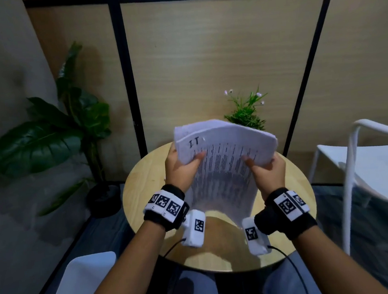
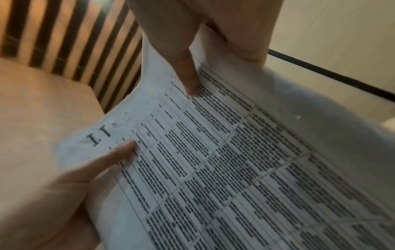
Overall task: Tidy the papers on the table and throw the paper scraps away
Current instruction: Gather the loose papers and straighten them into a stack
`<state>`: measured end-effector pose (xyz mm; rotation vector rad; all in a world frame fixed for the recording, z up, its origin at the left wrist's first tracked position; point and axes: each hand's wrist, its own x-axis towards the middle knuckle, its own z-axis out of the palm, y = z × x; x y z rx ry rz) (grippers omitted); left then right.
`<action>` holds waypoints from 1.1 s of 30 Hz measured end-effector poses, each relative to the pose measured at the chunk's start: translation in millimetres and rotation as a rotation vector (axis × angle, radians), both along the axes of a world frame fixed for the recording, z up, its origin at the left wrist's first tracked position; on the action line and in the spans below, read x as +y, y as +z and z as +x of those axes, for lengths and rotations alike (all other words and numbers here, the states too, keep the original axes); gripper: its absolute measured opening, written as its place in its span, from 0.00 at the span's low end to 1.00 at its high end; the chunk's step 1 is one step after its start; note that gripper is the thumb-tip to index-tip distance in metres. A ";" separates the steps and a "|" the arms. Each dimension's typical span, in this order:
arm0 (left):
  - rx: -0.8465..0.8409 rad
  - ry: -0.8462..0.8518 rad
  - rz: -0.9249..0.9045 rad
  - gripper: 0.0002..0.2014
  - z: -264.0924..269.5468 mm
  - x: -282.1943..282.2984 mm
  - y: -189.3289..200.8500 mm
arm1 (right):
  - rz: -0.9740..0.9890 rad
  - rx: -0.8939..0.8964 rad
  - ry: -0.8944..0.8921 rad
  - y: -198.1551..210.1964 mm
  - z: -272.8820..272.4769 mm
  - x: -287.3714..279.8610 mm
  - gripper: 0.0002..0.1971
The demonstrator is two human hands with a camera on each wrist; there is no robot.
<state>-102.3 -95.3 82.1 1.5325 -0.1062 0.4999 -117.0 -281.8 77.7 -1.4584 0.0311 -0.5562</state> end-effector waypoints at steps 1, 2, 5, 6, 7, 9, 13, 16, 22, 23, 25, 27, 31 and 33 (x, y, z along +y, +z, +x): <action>-0.014 -0.015 -0.020 0.24 0.6 1.1 2.6 | 0.014 -0.050 0.002 4.4 -1.5 -1.3 0.17; -0.008 -0.032 -0.034 0.26 2.6 2.1 0.0 | -0.008 -0.079 0.012 4.8 -2.8 -1.9 0.20; 0.107 -0.048 0.015 0.25 4.4 3.8 -22.9 | -0.148 0.053 0.054 -18.1 -4.8 2.0 0.30; 0.142 -0.046 0.040 0.24 5.2 2.1 -30.8 | -0.156 0.108 0.042 -28.2 -4.1 2.9 0.31; 0.160 -0.043 0.067 0.24 4.9 -0.4 -34.4 | -0.150 0.142 0.015 -34.4 -2.7 3.8 0.28; 0.139 -0.035 0.084 0.16 6.5 -6.7 -29.8 | -0.136 0.160 -0.036 -30.7 1.4 4.3 0.20; -0.004 0.042 0.038 0.11 2.2 -13.3 4.1 | -0.050 0.037 -0.041 -1.9 4.9 0.3 0.11; -0.050 0.060 0.033 0.13 -2.9 -10.5 -2.6 | -0.023 0.011 -0.022 -8.1 1.1 -0.6 0.11; 0.152 -0.012 0.072 0.13 -5.7 -7.5 -40.2 | -0.195 0.184 -0.038 -53.0 4.2 4.7 0.15; 0.131 0.002 0.078 0.12 -4.3 -7.6 -31.7 | -0.171 0.171 -0.049 -45.3 7.3 6.2 0.15; 0.064 0.032 0.055 0.11 -2.2 -6.5 -12.6 | -0.134 0.088 -0.033 -24.6 10.6 7.9 0.14; 0.045 0.028 -0.015 0.13 0.3 -3.5 -4.8 | -0.090 0.011 0.003 -11.4 9.7 7.3 0.12; 0.133 0.024 0.035 0.14 -5.1 2.4 -40.7 | -0.141 0.125 0.035 -48.9 1.1 3.9 0.23; 0.208 0.015 0.067 0.15 -6.5 5.6 -57.0 | -0.166 0.206 0.034 -71.4 -2.3 1.1 0.25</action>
